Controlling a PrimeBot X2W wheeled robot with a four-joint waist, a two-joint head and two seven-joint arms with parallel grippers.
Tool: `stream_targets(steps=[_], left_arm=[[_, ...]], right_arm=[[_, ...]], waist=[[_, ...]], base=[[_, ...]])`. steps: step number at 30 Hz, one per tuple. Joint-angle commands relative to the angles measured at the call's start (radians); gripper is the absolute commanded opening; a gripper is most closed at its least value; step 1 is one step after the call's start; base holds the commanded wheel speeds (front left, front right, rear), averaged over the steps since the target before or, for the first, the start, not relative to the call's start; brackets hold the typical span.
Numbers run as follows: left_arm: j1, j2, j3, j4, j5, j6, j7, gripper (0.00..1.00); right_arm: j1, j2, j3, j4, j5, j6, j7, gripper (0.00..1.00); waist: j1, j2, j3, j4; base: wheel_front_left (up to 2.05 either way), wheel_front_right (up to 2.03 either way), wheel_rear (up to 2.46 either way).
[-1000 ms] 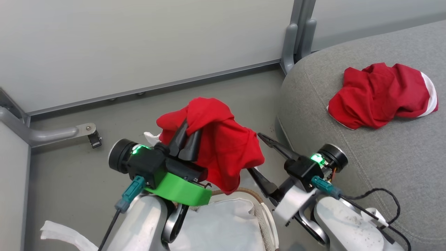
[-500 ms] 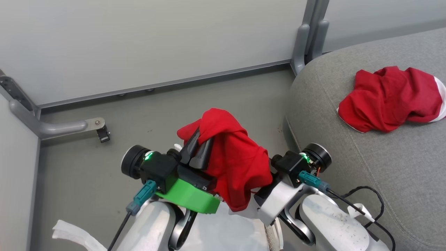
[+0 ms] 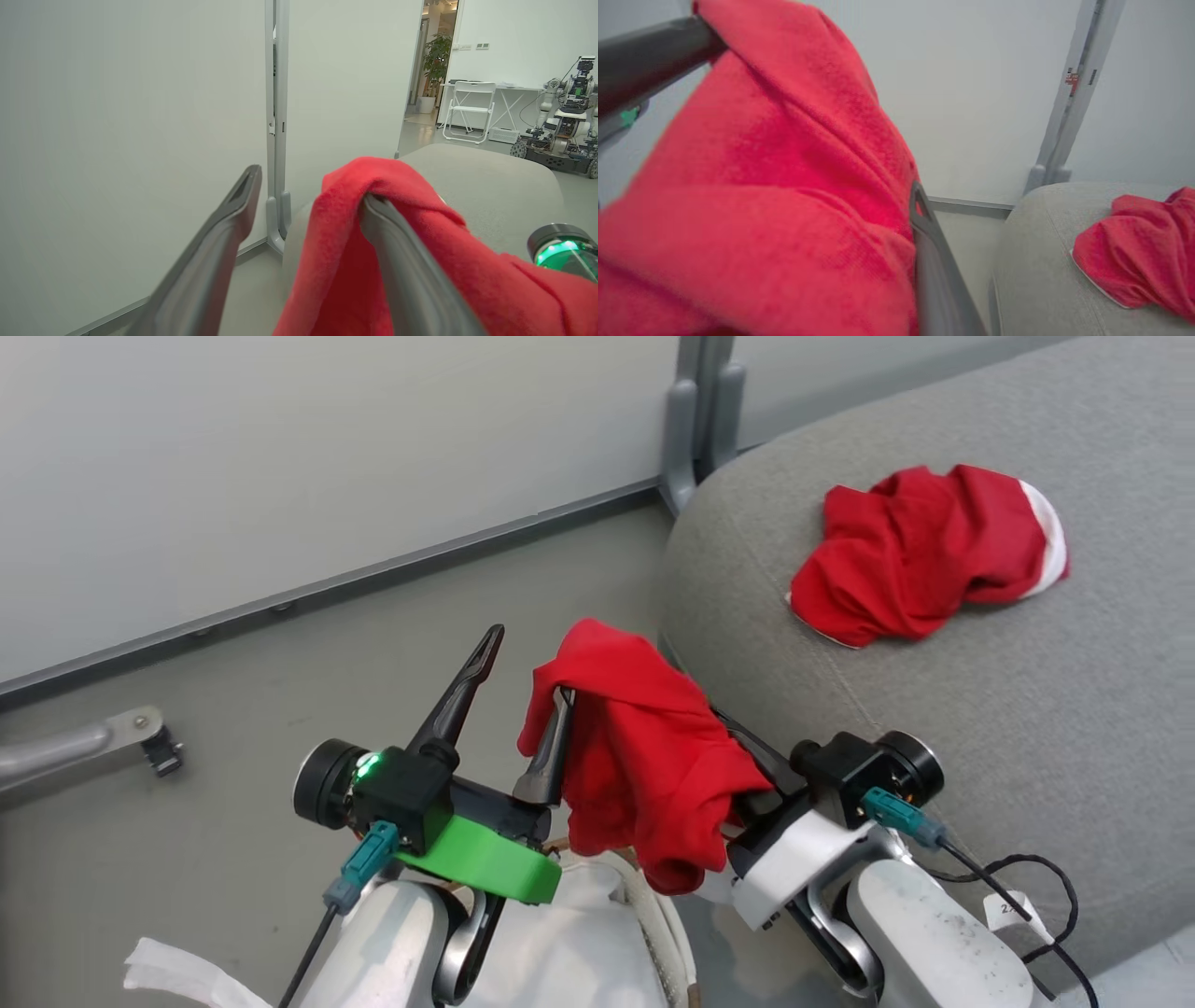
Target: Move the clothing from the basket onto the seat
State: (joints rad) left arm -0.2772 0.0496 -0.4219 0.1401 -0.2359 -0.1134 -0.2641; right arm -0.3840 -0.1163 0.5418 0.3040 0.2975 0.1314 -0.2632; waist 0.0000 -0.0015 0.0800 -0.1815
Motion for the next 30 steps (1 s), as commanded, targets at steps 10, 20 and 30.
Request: stream_targets(steps=[10, 20, 30], left_arm=[[-0.047, 0.003, -0.022, 0.044, 0.021, -0.012, 0.000, 1.00], [-0.098, 0.004, -0.110, 0.110, -0.018, -0.018, 0.000, 1.00], [-0.076, 0.033, -0.114, 0.088, -0.028, -0.018, 0.000, 1.00]], right_arm=[[0.083, -0.003, -0.157, -0.049, 0.000, -0.001, -0.002, 0.00], [0.194, 0.042, -0.356, -0.146, -0.048, -0.001, -0.002, 0.00], [0.192, 0.063, -0.419, -0.185, -0.072, -0.001, -0.002, 0.00]], waist=[[0.0000, 0.0015, 0.098, -0.343], [0.0000, 0.0015, 0.129, -0.360], [0.0000, 0.0015, 0.162, -0.353]], base=[[0.00, 0.00, 0.00], [0.13, 0.13, 0.13], [0.08, 0.08, 0.08]])
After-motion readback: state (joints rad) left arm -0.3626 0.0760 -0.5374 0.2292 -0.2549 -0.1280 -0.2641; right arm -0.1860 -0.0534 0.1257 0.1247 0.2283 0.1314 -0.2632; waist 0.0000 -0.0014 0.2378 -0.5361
